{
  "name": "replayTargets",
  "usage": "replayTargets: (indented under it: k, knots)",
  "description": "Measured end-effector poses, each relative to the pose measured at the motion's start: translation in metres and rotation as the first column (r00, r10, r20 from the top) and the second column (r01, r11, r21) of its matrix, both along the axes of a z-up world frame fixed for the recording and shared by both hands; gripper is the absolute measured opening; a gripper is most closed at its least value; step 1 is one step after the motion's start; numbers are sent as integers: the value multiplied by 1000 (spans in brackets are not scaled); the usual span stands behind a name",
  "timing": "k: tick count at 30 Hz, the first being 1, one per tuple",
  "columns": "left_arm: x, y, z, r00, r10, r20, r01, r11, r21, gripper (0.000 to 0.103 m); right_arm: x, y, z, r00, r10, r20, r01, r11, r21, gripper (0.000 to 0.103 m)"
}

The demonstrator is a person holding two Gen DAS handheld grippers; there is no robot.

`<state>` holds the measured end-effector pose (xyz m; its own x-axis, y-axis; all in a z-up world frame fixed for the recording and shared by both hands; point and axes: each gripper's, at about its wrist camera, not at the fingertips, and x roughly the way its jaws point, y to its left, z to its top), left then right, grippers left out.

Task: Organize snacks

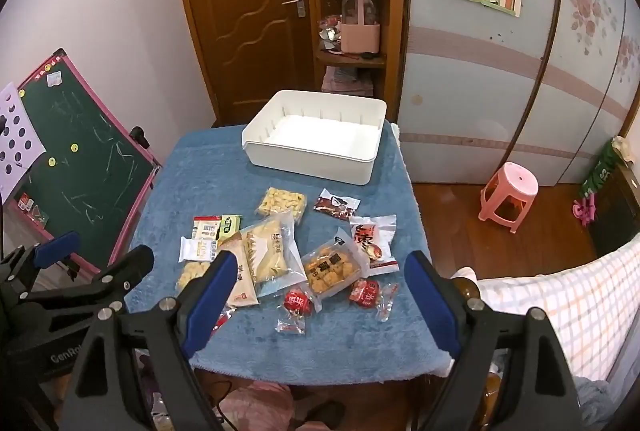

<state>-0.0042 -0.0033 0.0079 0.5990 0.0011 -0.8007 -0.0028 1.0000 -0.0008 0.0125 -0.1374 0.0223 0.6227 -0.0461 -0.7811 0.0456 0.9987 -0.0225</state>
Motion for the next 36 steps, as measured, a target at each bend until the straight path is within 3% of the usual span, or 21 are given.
replayTargets:
  k: [36]
  knots:
    - [-3,5,-13,1000,10,-22,-10,999,-34,100,1,4,0,1000,11,0,-11,1000,-4,87]
